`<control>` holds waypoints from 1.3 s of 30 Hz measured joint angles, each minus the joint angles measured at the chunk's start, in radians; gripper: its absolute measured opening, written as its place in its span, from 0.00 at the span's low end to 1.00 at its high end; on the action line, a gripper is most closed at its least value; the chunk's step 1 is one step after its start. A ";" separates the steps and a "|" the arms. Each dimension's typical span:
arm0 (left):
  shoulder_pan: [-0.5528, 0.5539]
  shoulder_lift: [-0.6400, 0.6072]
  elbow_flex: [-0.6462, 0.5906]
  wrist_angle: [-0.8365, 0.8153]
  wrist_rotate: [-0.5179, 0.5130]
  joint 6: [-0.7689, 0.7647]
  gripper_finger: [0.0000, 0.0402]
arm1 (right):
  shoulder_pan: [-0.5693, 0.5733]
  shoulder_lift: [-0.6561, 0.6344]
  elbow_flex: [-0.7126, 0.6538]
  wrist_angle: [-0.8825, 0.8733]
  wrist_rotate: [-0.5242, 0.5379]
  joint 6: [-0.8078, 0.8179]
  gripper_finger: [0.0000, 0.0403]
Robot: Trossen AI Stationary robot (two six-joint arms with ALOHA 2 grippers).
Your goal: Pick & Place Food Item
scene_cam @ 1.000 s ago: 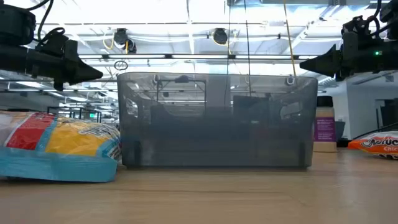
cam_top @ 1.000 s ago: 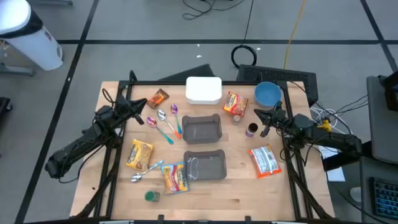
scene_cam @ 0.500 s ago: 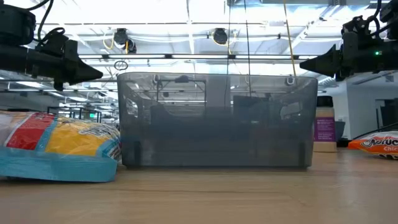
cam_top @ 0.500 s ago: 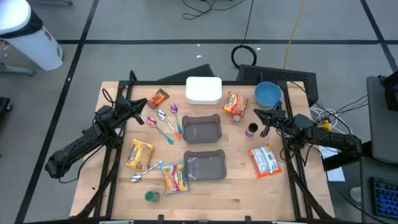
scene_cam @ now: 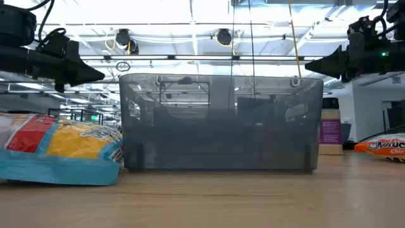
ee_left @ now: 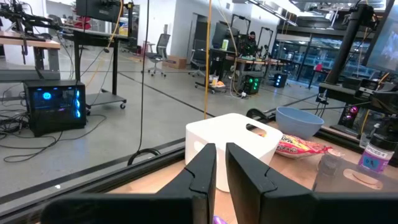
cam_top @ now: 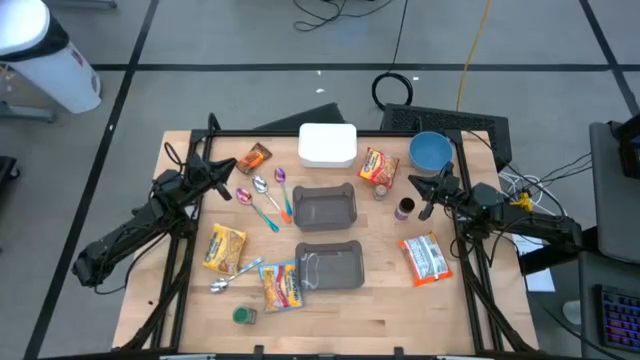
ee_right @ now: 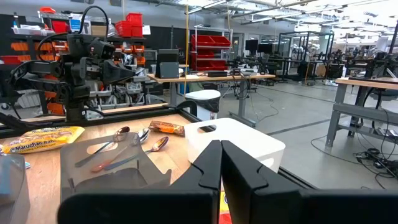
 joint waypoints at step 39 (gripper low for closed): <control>0.000 0.001 0.000 0.000 0.000 0.000 0.10 | 0.000 0.872 0.572 0.543 -0.257 0.192 0.00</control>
